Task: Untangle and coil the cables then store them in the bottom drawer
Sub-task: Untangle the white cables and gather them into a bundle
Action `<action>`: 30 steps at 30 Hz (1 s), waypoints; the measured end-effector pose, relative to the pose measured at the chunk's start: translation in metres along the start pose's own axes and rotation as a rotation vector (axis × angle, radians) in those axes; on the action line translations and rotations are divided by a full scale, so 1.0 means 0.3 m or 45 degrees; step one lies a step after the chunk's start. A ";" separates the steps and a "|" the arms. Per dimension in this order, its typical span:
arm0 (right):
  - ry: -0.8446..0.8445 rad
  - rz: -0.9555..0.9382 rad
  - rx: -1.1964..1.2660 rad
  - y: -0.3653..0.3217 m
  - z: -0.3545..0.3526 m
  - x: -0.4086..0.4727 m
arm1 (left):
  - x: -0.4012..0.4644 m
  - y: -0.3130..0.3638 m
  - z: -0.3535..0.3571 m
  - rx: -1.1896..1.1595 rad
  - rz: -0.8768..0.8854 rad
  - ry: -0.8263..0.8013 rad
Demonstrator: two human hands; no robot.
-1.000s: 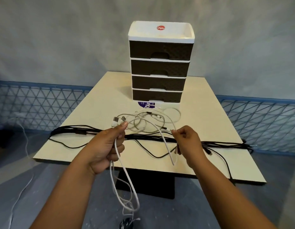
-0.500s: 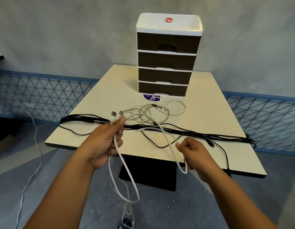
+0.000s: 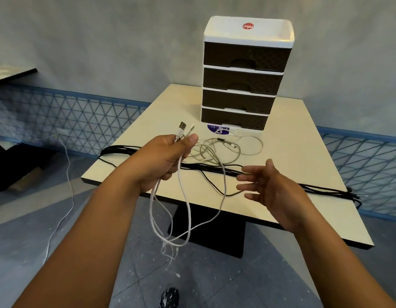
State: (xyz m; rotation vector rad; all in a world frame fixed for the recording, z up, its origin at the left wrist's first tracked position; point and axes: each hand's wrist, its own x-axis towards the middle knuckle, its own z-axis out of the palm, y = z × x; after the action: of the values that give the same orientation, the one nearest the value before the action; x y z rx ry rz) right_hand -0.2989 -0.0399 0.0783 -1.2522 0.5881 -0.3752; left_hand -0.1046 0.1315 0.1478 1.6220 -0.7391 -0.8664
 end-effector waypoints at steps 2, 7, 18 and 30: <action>-0.140 -0.130 -0.125 -0.035 0.039 -0.014 | -0.006 0.001 0.031 0.024 0.004 -0.060; -0.002 -0.485 -0.777 -0.001 0.156 -0.024 | -0.018 0.028 0.077 0.035 0.027 -0.122; -0.094 -0.631 -1.031 0.020 0.184 -0.008 | 0.001 0.099 0.107 -0.490 0.220 -0.228; -0.276 -0.377 -0.350 0.065 0.219 -0.035 | 0.082 0.057 0.215 -0.711 0.381 -0.152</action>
State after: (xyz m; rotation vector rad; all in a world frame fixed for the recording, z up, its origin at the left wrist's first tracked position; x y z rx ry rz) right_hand -0.2686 0.0224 0.0748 -1.6283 0.2729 -0.4069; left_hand -0.1461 0.0741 0.1521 0.9459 -0.7193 -0.8590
